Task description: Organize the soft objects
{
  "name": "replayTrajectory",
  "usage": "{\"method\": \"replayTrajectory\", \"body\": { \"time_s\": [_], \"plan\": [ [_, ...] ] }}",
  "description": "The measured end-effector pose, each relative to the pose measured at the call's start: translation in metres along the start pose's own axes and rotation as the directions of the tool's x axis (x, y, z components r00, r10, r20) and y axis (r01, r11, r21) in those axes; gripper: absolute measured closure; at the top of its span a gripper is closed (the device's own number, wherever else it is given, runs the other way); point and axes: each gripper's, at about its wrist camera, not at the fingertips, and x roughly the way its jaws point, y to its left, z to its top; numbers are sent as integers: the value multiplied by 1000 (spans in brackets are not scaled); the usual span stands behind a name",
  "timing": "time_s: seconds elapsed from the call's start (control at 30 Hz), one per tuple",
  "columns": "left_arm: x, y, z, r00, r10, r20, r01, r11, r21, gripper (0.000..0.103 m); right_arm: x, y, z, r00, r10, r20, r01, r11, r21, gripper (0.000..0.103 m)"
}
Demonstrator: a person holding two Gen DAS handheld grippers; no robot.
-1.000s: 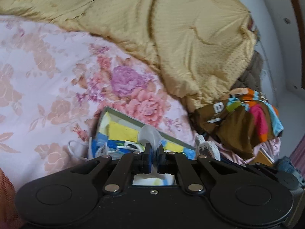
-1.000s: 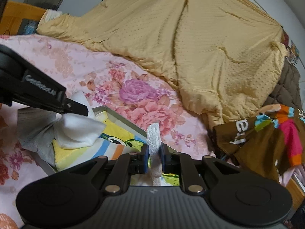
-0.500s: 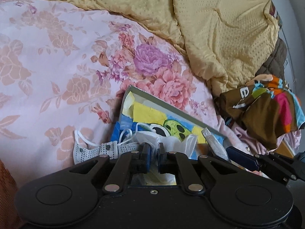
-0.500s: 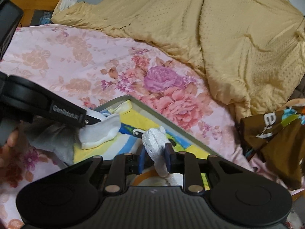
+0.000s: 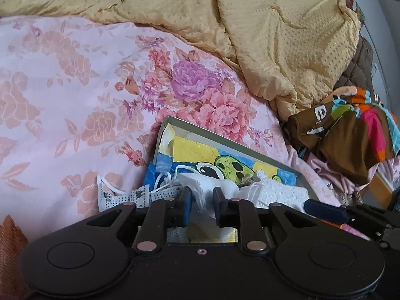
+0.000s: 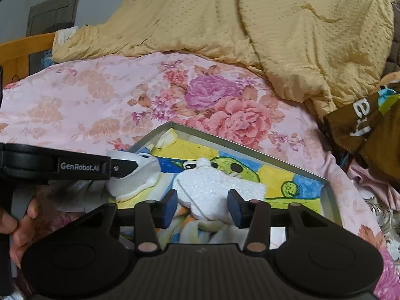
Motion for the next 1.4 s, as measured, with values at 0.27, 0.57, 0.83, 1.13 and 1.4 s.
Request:
{"method": "replayTrajectory", "body": {
  "time_s": [0.27,0.57,0.83,1.13,1.4],
  "plan": [
    [-13,-14,1,1000,14,8,-15,998,61,58,-12,-15,-4,1000,-23,17,21,995,100,35],
    [-32,-32,2,999,30,10,-31,993,112,43,-43,-28,-3,997,-54,55,43,981,189,18],
    [-72,-47,4,996,46,77,-57,987,150,31,-77,-32,-3,992,-73,101,50,974,222,9],
    [-124,-63,-8,988,44,148,-72,979,190,17,-124,-38,-18,983,-104,148,55,951,303,2],
    [-171,-78,-25,984,50,171,-88,971,224,4,-169,-39,-37,975,-130,180,60,935,350,1]
  ]
}}
